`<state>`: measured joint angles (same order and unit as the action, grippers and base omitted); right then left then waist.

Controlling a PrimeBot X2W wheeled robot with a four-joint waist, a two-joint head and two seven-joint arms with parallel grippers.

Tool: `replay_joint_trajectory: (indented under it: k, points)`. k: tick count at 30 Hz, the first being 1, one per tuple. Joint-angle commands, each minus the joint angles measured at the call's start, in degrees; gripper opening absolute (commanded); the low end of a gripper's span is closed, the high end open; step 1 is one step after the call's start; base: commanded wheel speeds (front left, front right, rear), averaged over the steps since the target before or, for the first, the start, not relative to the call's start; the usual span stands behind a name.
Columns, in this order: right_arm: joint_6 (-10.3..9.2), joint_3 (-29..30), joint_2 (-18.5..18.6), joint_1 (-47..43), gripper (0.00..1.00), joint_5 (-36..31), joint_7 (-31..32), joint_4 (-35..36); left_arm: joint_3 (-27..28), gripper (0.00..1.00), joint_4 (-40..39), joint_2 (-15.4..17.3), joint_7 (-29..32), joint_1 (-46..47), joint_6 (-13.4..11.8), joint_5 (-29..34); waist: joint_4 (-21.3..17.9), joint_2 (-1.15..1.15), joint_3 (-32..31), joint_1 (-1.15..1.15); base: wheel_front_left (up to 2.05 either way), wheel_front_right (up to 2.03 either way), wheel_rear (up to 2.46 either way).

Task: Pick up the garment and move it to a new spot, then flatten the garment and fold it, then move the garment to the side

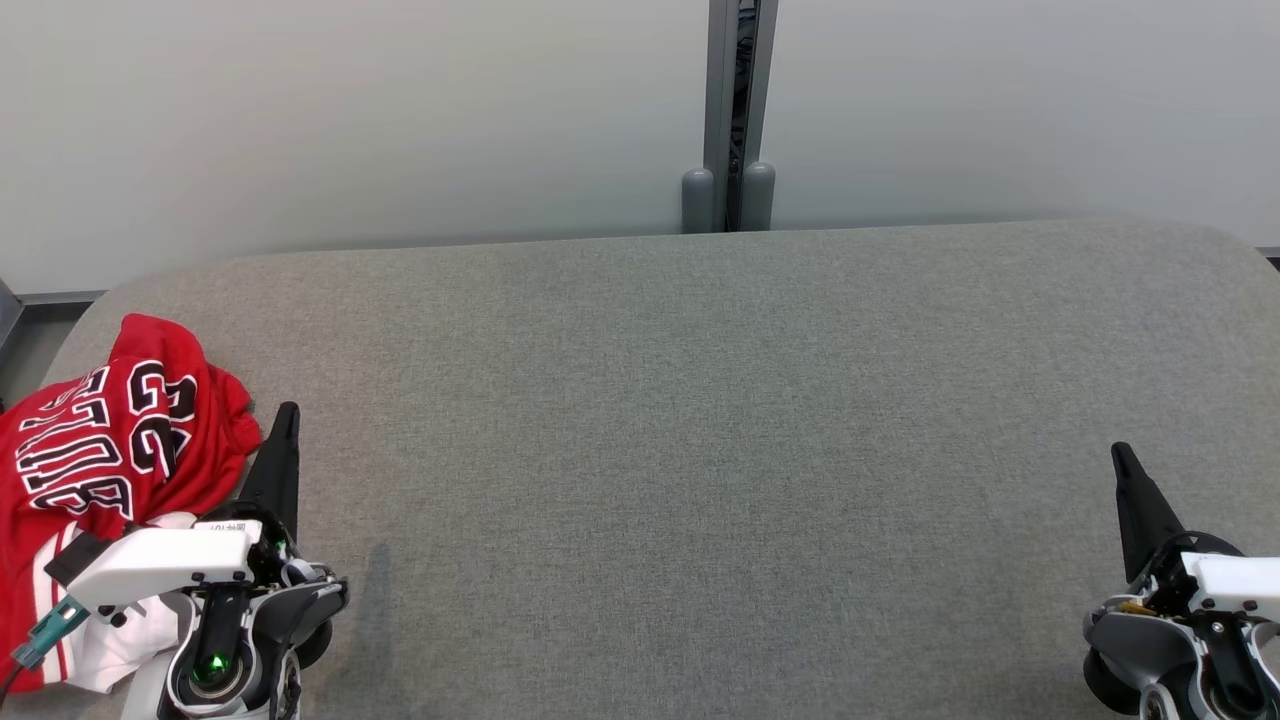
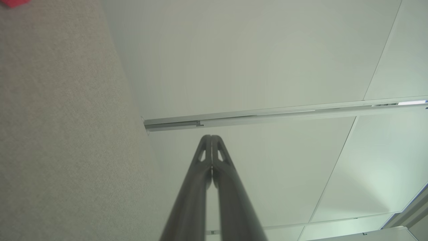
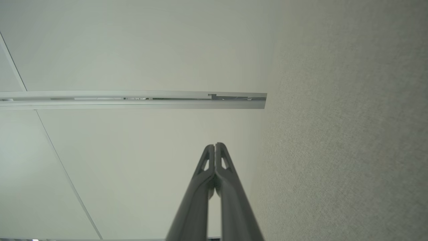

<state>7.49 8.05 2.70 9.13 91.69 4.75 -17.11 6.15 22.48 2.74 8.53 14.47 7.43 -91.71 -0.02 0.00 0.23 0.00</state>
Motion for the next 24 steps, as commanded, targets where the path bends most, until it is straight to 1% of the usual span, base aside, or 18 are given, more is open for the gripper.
replay_joint_trajectory:
  k: [1, 24]
  points:
    - [0.0, -0.01, 0.37, 0.57, 0.0, 0.32, 0.19, 0.1, 0.11, 0.0, -0.14, 0.3, -0.07, 0.45, 0.26, 0.14, 0.0, 0.0, 0.0, 0.0, 0.0, 0.0, 0.0]
    - [0.0, -0.02, 0.37, 0.58, 0.0, 0.32, 0.19, 0.1, 0.11, 0.0, -0.14, 0.3, -0.07, 0.45, 0.26, 0.14, 0.0, 0.0, 0.0, 0.0, 0.0, 0.0, 0.0]
